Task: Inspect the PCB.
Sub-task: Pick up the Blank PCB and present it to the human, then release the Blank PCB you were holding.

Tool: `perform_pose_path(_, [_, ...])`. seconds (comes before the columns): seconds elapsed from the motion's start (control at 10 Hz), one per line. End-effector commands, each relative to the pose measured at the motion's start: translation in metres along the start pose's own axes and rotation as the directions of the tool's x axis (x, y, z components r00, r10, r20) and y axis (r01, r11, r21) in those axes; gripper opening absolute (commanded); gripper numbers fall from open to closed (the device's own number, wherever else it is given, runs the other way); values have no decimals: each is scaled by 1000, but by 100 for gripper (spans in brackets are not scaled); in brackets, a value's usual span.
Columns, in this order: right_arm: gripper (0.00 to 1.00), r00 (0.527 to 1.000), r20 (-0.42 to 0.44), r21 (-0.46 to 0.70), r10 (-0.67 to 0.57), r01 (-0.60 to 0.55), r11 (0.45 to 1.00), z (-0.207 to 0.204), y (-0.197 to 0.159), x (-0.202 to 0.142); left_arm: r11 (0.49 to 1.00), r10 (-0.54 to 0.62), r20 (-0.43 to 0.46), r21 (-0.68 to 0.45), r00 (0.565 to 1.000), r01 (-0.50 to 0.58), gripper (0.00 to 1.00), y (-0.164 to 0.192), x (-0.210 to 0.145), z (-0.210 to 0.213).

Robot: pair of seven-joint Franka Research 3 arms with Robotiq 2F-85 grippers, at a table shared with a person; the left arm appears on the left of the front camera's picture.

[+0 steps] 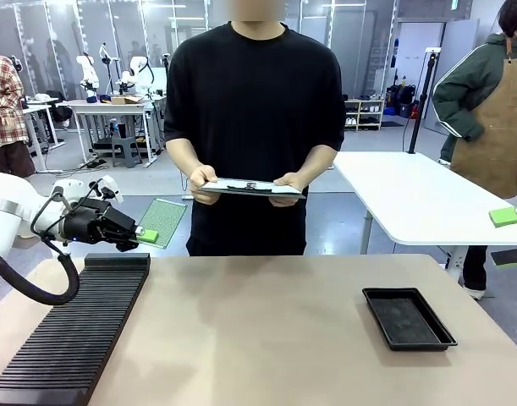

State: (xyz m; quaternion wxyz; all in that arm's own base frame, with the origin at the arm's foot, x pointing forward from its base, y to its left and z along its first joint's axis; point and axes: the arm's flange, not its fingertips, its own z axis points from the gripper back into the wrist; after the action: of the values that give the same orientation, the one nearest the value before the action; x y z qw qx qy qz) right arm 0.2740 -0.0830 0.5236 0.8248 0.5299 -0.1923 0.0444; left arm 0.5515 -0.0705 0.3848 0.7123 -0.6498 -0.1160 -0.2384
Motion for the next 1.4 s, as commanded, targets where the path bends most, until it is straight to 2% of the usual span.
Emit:
perform_pose_path(0.0, [100,1000,5,15,19,-19,1000,0,-1,1,1000,-3,38,-15,999,4,3,-8,2,4])
perform_pose_path(0.1, [100,1000,5,15,19,-19,1000,0,-1,1,999,-28,13,29,1000,27,3,-10,0,6])
perform_pose_path(0.2, [100,1000,5,15,19,-19,1000,0,-1,1,1000,0,11,0,1000,0,3,0,0,3])
perform_pose_path(1.3, [100,1000,5,15,19,-19,1000,0,-1,1,1000,0,11,0,1000,0,3,0,0,3])
